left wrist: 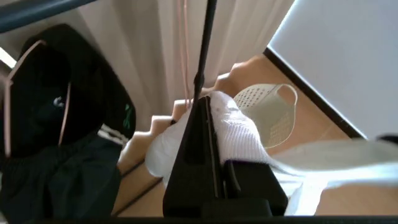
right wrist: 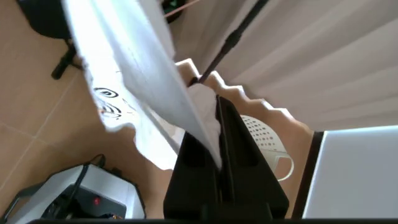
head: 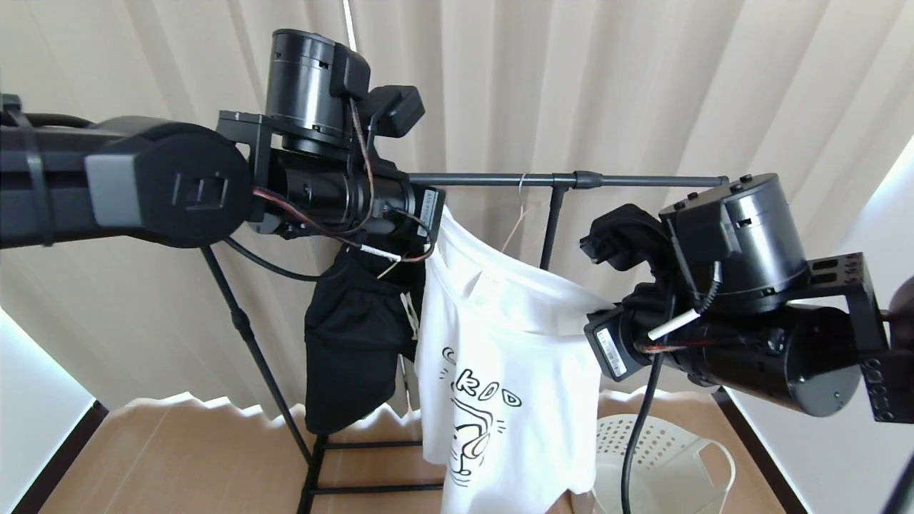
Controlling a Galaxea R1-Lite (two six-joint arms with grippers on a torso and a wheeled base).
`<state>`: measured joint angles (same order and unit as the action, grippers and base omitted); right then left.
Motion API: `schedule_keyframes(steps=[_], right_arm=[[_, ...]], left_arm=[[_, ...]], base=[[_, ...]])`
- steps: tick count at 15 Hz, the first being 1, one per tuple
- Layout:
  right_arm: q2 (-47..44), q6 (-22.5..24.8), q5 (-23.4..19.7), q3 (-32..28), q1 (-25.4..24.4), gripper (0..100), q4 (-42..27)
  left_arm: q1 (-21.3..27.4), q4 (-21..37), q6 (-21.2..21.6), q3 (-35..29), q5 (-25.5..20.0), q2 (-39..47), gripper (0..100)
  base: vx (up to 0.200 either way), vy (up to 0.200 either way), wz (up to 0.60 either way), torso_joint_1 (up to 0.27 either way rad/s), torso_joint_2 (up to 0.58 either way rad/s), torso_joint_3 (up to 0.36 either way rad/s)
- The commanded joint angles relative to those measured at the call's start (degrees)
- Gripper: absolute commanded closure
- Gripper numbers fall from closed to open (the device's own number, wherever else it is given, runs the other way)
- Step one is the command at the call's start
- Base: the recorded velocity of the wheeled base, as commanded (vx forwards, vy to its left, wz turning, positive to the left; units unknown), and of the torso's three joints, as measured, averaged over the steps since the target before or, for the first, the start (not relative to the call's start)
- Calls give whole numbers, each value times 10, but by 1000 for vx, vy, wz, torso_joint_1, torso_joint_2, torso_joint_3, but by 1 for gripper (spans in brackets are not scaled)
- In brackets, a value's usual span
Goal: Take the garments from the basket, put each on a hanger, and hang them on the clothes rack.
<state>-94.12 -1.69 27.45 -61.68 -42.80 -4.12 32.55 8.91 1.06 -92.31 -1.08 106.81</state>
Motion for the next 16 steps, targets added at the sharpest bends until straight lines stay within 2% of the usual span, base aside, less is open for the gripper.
schedule_keyframes(steps=[1,3,5,7,8,9,11,12,13,16], right_arm=[[-69,-18,1,-48,47,100,3],[-116,-65,9,-96,54,100,18],[-174,-136,29,-176,60,100,25],[-206,-195,30,-228,58,100,26],[-222,-224,32,-249,54,100,36],[-226,-232,31,-255,48,100,43],[-238,-263,32,-261,25,100,83],[-241,-270,31,-260,14,100,112],[-242,-275,31,-259,11,100,120],[-238,-285,29,-260,10,100,121]], left_arm=[[1,50,-4,13,28,-45,100],[9,94,-18,45,45,-72,100],[36,131,-30,109,64,-107,100],[67,134,-55,157,68,-114,100],[98,134,-80,179,68,-113,100],[113,133,-91,184,67,-110,100],[169,124,-150,174,64,-85,100],[204,112,-197,146,63,-65,100],[221,102,-221,127,64,-49,100],[245,95,-245,83,69,-31,100]], base=[[0,0,0,0,0,0],[0,0,0,0,0,0],[0,0,0,0,0,0],[0,0,0,0,0,0],[0,0,0,0,0,0],[0,0,0,0,0,0],[0,0,0,0,0,0],[0,0,0,0,0,0],[0,0,0,0,0,0],[0,0,0,0,0,0]])
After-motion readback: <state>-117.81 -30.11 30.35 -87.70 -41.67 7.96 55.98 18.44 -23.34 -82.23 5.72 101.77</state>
